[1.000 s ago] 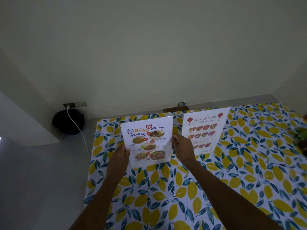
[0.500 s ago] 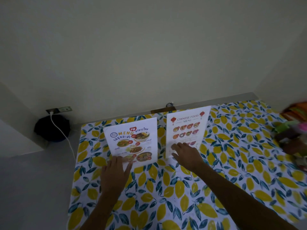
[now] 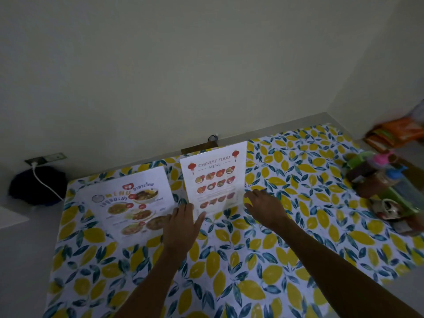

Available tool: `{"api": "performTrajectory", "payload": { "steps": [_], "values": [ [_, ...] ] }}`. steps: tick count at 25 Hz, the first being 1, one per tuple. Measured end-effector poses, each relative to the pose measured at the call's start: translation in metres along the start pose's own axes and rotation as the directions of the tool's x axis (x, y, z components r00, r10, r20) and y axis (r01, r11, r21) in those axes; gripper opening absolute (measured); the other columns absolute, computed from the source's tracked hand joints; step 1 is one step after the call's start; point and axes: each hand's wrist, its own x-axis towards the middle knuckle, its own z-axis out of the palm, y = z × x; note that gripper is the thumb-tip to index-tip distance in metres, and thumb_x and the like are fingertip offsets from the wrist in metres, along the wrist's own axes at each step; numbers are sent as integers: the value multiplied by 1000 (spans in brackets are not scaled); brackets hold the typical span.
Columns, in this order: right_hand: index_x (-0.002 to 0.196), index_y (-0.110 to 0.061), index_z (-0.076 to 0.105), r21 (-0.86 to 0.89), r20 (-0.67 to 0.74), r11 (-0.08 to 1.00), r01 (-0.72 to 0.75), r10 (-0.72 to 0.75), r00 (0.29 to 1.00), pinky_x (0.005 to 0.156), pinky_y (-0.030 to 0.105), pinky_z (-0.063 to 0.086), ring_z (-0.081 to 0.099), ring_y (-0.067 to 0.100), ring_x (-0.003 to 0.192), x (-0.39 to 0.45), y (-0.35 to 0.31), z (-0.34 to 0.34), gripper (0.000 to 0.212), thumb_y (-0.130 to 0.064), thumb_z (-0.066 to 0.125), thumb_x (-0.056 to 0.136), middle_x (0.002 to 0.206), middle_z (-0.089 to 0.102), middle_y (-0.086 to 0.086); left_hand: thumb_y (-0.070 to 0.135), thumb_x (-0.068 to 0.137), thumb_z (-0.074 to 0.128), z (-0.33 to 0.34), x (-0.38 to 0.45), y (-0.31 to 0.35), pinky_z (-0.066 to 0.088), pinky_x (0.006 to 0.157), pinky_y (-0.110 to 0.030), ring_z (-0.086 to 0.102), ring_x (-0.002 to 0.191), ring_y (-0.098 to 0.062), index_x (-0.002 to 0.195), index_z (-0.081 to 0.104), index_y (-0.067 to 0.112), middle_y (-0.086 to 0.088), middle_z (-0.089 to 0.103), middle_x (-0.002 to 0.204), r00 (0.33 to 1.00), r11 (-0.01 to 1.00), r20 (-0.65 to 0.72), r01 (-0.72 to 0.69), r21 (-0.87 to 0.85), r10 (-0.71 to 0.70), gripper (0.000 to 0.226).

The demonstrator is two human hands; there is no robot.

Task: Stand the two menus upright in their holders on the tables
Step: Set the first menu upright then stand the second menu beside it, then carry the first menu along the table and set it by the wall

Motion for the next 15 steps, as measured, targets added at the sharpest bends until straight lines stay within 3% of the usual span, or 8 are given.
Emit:
{"api": "performTrajectory", "payload": {
  "steps": [5, 9, 12, 15],
  "values": [
    [127, -14, 50, 85, 18, 996, 1, -2, 1000, 82, 46, 55, 56, 31, 115, 35, 39, 3, 38, -35, 45, 96, 122, 62, 10, 73, 87, 22, 9, 34, 18, 54, 80, -45, 65, 97, -31, 116, 52, 12, -8, 63, 107, 967, 961, 36, 253, -111, -251, 74],
    [120, -14, 53, 217, -1, 975, 49, -51, 999, 75, 43, 53, 62, 34, 102, 65, 49, 10, 33, -35, 48, 95, 109, 68, 13, 62, 89, 45, 10, 49, 36, 55, 73, -44, 67, 89, -37, 115, 41, 13, -12, 65, 103, 887, 864, 18, 453, -221, -461, 55],
    [109, -12, 55, 282, -19, 952, 116, -115, 993, 66, 40, 50, 65, 35, 86, 74, 47, 11, 25, -32, 46, 98, 95, 70, 15, 55, 92, 47, 7, 52, 43, 54, 76, -48, 68, 93, -39, 130, 40, 10, -16, 67, 113, 866, 848, 9, 493, -193, -501, 60],
    [105, -12, 55, 296, -35, 941, 162, -159, 987, 63, 38, 48, 64, 34, 80, 80, 52, 9, 22, -32, 47, 98, 89, 69, 15, 52, 94, 46, 0, 55, 46, 54, 71, -46, 69, 87, -39, 124, 49, 5, -18, 70, 105, 868, 865, -4, 495, -85, -497, 56]
  ]
}}
